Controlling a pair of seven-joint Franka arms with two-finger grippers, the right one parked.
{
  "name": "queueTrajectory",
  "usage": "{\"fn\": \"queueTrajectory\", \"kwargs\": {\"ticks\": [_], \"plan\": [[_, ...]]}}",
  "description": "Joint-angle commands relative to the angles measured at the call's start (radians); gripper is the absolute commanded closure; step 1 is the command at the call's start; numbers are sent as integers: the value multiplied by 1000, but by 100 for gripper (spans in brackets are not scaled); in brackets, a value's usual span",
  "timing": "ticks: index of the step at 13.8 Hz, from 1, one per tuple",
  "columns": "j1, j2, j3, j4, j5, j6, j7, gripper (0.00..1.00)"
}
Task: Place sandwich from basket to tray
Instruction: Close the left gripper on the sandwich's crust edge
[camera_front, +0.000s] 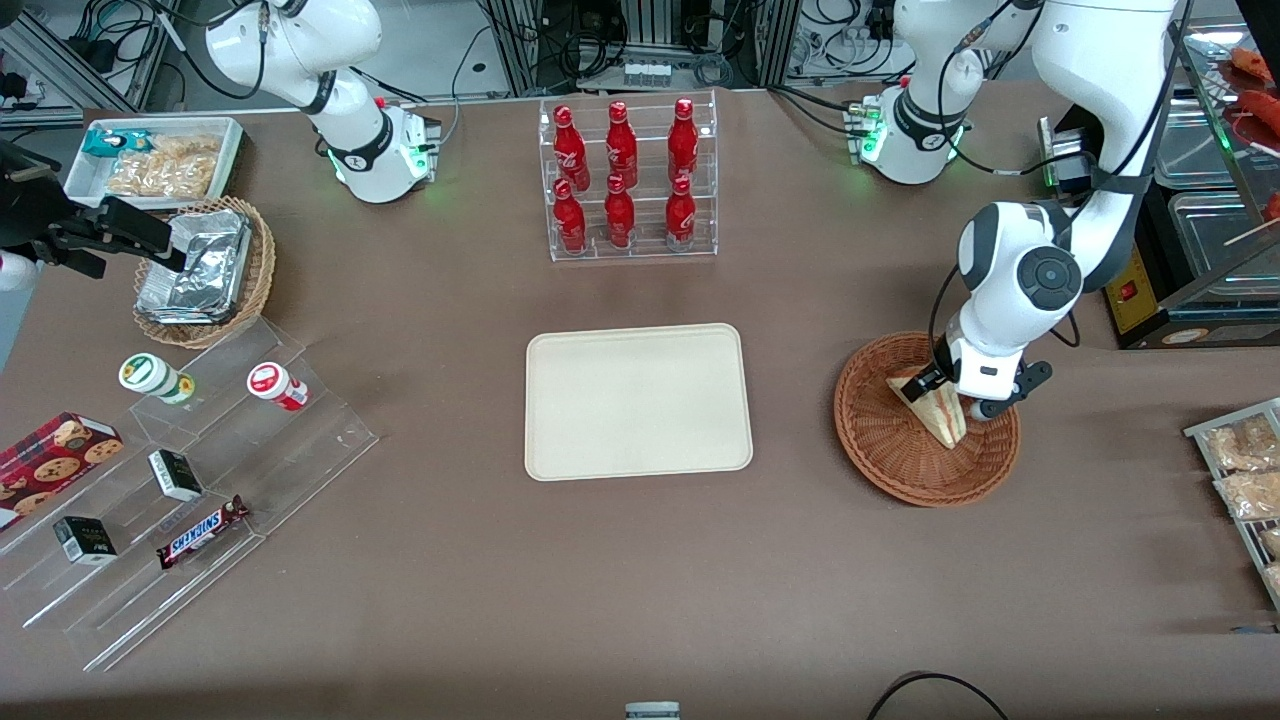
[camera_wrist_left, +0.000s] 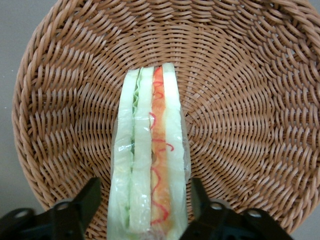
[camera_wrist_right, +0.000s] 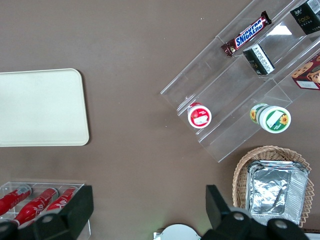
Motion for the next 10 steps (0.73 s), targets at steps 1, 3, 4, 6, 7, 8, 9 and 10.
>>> {"fn": "queueTrajectory", "kwargs": {"ticks": [1, 3, 4, 6, 7, 8, 9, 10], "plan": [[3, 3, -4, 3, -5, 14, -21, 59], [3, 0, -2, 8, -6, 9, -42, 82], [3, -8, -2, 14, -5, 3, -52, 86], [3, -23, -2, 48, -6, -39, -53, 88], [2, -22, -2, 89, -5, -94, -50, 89], [-1, -22, -2, 136, -3, -171, -41, 89], [-6, -19, -4, 192, 0, -270, -33, 89], [-17, -16, -7, 241, 1, -356, -3, 91]]}}
